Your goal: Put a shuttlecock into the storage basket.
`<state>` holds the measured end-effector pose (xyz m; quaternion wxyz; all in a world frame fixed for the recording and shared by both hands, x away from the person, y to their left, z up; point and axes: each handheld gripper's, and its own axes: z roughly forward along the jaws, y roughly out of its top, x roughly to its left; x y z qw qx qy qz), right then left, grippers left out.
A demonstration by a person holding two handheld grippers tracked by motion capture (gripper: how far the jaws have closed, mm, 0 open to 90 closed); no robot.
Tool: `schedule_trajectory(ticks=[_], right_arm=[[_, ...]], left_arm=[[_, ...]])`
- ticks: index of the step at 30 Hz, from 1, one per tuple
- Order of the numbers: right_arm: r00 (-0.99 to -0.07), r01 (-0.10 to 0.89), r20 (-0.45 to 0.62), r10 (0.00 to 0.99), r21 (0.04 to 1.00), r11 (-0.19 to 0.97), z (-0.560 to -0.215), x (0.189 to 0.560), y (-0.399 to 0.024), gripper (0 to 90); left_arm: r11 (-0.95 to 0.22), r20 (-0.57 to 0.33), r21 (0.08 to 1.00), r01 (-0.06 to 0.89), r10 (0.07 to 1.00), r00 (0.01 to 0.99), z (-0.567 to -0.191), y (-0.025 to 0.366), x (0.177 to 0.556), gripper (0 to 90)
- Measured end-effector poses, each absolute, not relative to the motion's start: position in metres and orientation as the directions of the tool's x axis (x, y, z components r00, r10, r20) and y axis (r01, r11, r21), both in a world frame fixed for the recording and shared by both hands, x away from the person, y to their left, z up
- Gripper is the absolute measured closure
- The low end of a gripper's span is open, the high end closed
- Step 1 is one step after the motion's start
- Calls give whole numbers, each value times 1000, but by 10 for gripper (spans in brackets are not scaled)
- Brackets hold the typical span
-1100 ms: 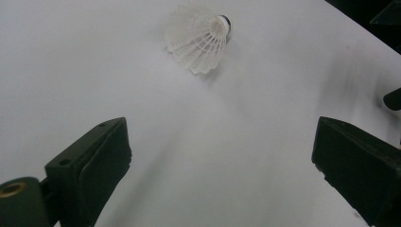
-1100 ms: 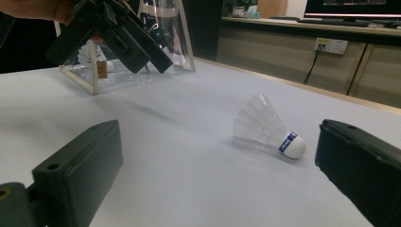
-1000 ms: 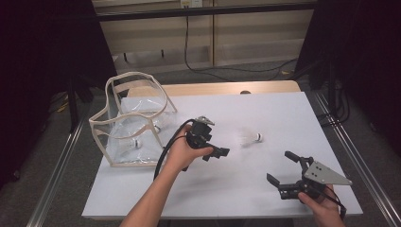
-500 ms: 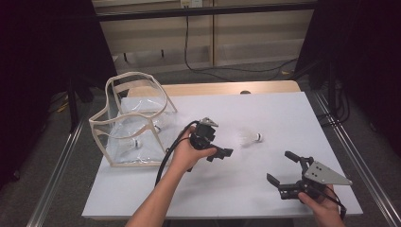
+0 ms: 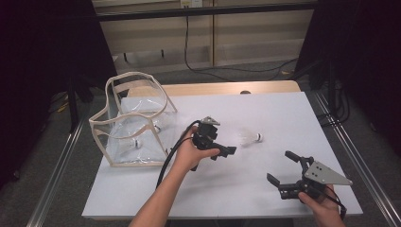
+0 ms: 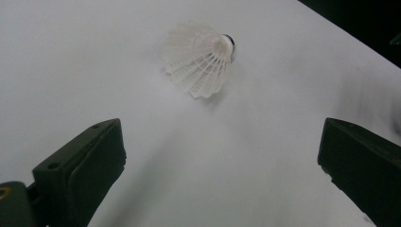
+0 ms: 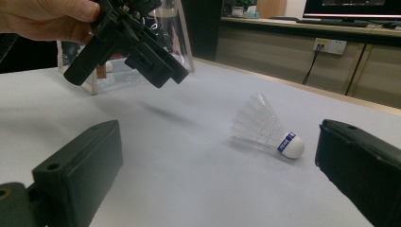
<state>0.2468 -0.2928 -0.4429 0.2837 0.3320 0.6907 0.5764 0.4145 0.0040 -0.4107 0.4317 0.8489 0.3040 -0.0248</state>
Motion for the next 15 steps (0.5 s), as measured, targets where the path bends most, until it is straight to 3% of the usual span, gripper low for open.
schedule_trajectory(ticks=[15], right_arm=[[-619, 132, -9, 786, 985, 115, -443, 247, -293, 11]], left_arm=[[-425, -302, 734, 530, 494, 815, -414, -6, 417, 36]])
